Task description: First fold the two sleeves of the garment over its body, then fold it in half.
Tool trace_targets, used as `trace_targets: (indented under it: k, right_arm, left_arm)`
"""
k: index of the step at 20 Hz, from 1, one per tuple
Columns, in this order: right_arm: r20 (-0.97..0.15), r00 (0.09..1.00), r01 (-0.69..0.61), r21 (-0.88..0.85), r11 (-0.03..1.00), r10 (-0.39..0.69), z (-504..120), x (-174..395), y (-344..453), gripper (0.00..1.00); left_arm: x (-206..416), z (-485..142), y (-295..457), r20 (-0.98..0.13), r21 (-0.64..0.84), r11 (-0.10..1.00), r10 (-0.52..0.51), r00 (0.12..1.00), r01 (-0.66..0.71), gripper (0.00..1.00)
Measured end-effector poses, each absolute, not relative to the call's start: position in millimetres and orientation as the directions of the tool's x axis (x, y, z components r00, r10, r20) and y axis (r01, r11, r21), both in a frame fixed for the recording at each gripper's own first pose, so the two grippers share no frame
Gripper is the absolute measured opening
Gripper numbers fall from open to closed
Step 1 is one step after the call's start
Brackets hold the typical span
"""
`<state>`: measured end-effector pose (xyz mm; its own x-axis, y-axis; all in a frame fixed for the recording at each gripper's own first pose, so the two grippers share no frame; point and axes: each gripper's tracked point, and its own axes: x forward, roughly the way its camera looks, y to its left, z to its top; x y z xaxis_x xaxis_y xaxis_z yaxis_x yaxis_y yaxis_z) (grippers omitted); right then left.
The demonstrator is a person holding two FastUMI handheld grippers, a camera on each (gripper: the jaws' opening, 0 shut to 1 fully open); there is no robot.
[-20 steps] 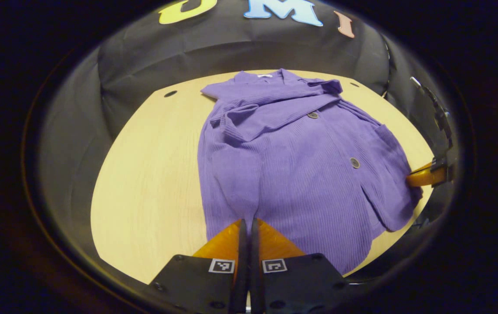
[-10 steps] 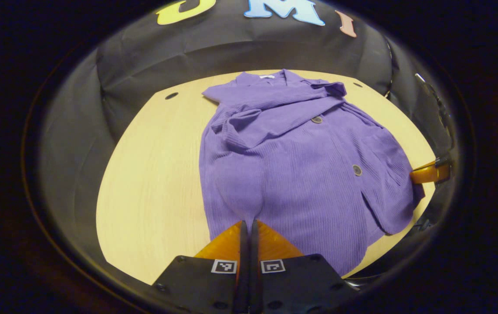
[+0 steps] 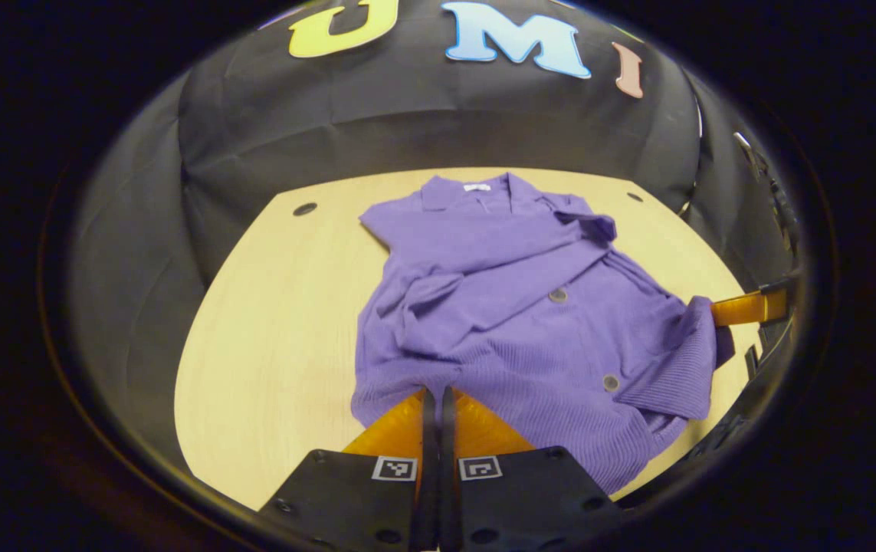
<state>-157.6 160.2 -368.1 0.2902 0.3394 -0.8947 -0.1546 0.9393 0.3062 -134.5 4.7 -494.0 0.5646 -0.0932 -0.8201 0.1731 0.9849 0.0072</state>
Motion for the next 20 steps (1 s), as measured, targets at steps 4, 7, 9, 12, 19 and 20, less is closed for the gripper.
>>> trace_targets:
  k: [4, 7, 9, 12, 19, 20]
  right_arm:
    - [-0.863, 0.374, -0.143, 0.307, 0.941, 0.339, -357, -105, 158, 0.00]
    - [-0.839, 0.424, -0.143, 0.310, 0.940, 0.341, -352, -65, 163, 0.00]
    - [-0.822, 0.456, -0.140, 0.313, 0.939, 0.342, -350, -39, 164, 0.00]
    - [-0.796, 0.502, -0.122, 0.323, 0.938, 0.340, -347, 3, 164, 0.00]
    - [-0.748, 0.566, -0.074, 0.372, 0.925, 0.346, -353, 84, 167, 0.00]
    - [-0.746, 0.570, -0.063, 0.379, 0.923, 0.345, -356, 93, 167, 0.00]
  left_arm:
    - [-80, -475, 8, -0.784, -0.029, 0.993, -0.092, 0.614, 0.112, 0.06]
    - [-40, -468, 11, -0.760, -0.053, 0.996, -0.091, 0.643, 0.078, 0.06]
    - [-10, -462, 12, -0.740, -0.061, 0.996, -0.089, 0.666, 0.064, 0.06]
    - [38, -454, 9, -0.711, -0.086, 0.995, -0.095, 0.697, 0.047, 0.06]
    - [131, -452, -1, -0.667, -0.116, 0.993, -0.107, 0.737, 0.039, 0.05]
    - [140, -453, -1, -0.663, -0.125, 0.992, -0.106, 0.741, 0.030, 0.05]
